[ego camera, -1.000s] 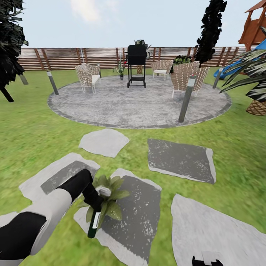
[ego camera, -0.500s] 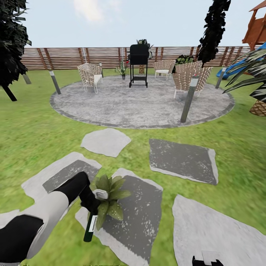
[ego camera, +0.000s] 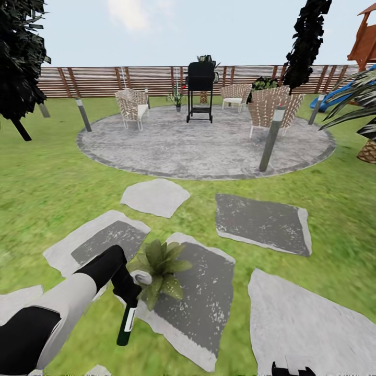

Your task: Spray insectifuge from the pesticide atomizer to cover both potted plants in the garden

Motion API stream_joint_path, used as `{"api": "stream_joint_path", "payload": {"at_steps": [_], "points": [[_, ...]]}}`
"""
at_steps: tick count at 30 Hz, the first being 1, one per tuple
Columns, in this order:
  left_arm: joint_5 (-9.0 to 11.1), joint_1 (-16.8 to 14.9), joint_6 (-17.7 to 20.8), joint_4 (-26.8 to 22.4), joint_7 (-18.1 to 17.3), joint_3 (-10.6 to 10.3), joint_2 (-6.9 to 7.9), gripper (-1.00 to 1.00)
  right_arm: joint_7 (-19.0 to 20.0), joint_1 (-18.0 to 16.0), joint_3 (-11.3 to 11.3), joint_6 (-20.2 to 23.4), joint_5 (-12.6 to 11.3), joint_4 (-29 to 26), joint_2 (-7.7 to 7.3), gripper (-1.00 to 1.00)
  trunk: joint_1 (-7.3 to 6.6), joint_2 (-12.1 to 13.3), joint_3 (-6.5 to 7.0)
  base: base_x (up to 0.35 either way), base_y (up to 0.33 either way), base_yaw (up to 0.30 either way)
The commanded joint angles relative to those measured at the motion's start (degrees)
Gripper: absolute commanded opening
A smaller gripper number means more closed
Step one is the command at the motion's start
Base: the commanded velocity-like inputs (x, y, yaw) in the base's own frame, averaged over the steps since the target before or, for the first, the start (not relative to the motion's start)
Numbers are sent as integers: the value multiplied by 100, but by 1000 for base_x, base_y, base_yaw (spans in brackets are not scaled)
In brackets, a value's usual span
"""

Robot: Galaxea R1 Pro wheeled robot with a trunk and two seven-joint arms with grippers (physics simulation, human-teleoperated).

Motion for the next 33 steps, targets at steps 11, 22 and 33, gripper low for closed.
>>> {"api": "stream_joint_path", "payload": {"at_steps": [11, 22, 33], "points": [[-60, 18, 17, -6, -24, -8, 55, -100, -24, -6, -42, -20, 60, 9, 0, 100, -3, -2, -5, -23, 302, -86], [-36, 94, -15, -35, 301, 64, 209, -100, -24, -6, -42, -20, 60, 12, -6, 100, -3, -2, -5, -77, 300, -169], [-45, 66, -30, -69, 285, 14, 137, -100, -24, -6, -42, -20, 60, -1, -53, 100, -3, -2, -5, 202, 290, -3]]}}
